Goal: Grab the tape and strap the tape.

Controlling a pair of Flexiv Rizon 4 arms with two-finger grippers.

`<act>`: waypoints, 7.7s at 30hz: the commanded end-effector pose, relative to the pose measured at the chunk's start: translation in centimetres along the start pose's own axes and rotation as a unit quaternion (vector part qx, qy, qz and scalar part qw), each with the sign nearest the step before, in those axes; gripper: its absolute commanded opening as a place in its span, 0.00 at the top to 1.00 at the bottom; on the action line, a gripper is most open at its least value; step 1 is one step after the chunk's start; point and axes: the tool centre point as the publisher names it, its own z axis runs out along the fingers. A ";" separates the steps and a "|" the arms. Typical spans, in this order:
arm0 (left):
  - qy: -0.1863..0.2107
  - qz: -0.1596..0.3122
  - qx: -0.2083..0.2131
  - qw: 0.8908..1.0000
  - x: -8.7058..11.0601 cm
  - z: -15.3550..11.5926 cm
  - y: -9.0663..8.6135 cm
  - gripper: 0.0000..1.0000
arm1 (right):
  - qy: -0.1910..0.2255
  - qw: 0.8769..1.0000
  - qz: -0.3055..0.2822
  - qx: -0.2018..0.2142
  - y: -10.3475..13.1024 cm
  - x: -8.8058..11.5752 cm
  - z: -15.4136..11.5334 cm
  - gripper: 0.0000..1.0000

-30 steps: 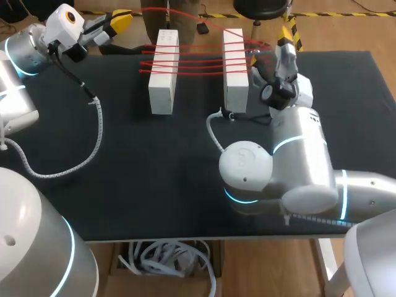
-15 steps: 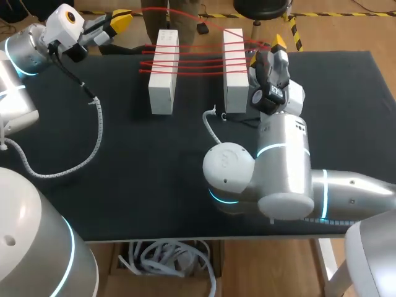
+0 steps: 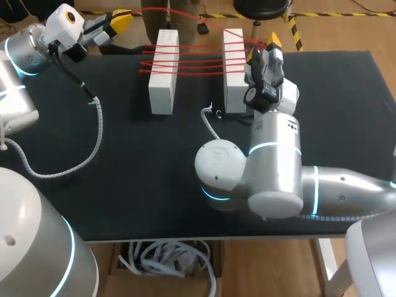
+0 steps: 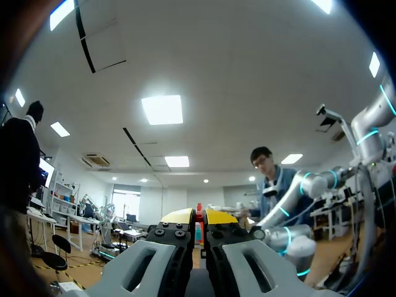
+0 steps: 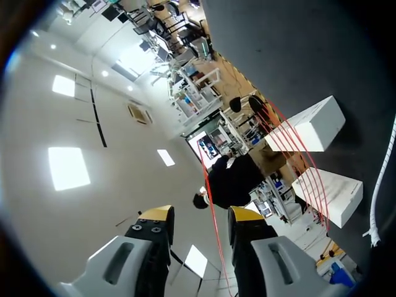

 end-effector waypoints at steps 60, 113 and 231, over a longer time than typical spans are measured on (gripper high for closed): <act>0.002 0.000 0.001 1.000 -0.1 -0.1 0.0 1.00 | 0.008 1.000 -0.003 -0.018 -0.3 0.1 0.1 1.00; 0.025 0.008 -0.444 0.895 -0.1 -0.2 -1.2 1.00 | -0.014 1.000 -0.016 -0.007 -0.3 0.0 0.5 1.00; 0.082 0.038 -0.683 0.724 1.9 6.4 2.2 1.00 | 0.073 0.872 -0.467 0.127 -1.1 6.3 -0.2 1.00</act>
